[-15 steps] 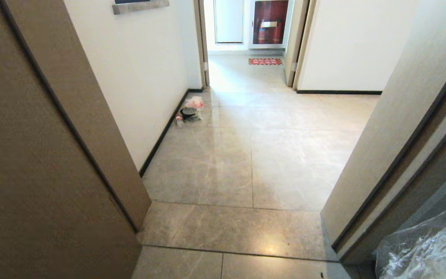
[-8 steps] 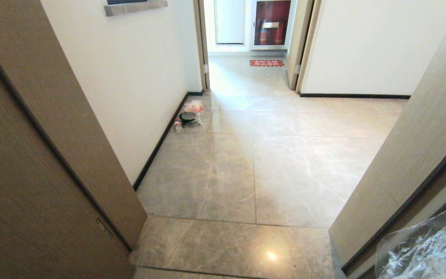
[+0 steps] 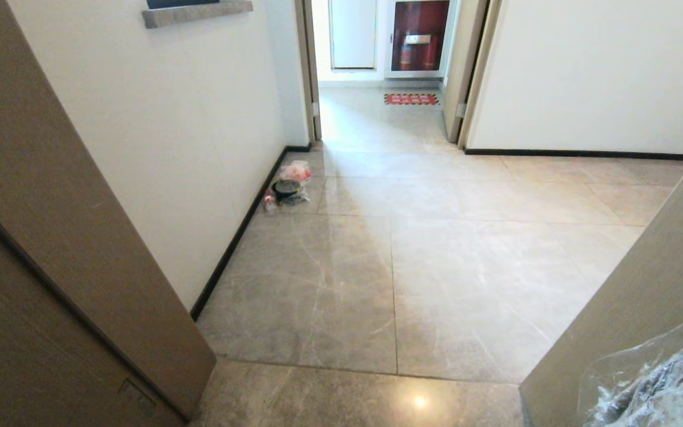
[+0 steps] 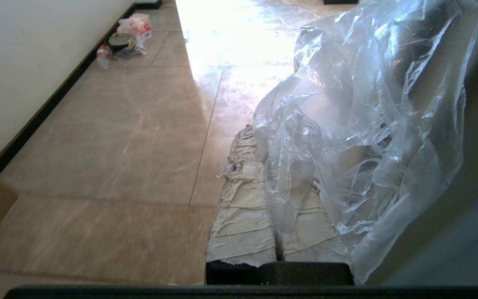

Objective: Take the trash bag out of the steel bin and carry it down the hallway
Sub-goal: Put the trash bag at the door

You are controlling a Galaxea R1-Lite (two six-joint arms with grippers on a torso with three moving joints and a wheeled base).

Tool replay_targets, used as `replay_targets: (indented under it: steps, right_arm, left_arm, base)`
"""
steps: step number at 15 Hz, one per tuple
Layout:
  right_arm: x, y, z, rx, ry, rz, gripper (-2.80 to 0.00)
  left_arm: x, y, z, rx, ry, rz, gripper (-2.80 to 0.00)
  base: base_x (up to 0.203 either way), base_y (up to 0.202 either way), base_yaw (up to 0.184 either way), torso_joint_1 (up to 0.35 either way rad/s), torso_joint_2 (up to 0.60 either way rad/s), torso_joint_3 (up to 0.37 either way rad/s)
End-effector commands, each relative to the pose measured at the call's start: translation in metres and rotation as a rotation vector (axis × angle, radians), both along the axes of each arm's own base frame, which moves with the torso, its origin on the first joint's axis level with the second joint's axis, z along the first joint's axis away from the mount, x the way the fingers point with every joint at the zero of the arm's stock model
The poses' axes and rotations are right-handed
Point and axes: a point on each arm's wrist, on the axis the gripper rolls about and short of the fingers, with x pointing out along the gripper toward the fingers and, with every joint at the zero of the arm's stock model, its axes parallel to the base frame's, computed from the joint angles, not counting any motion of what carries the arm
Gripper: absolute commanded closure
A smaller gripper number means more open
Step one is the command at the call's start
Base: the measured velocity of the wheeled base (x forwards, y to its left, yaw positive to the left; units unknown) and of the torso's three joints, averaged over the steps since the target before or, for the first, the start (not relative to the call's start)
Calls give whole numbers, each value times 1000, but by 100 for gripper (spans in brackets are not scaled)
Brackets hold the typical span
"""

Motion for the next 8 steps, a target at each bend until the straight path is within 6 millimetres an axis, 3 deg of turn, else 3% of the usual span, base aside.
replay_targets:
  steps: [1,8]
  right_arm:
    - [0,0,0,0,3,1,0]
    - [0,0,0,0,3,1,0]
  left_arm:
    - [0,0,0,0,0,0,0]
    - [0,0,0,0,-2,0,0]
  base:
    - [195,0,2,2,1,6]
    - [190,0,2,4,3,4]
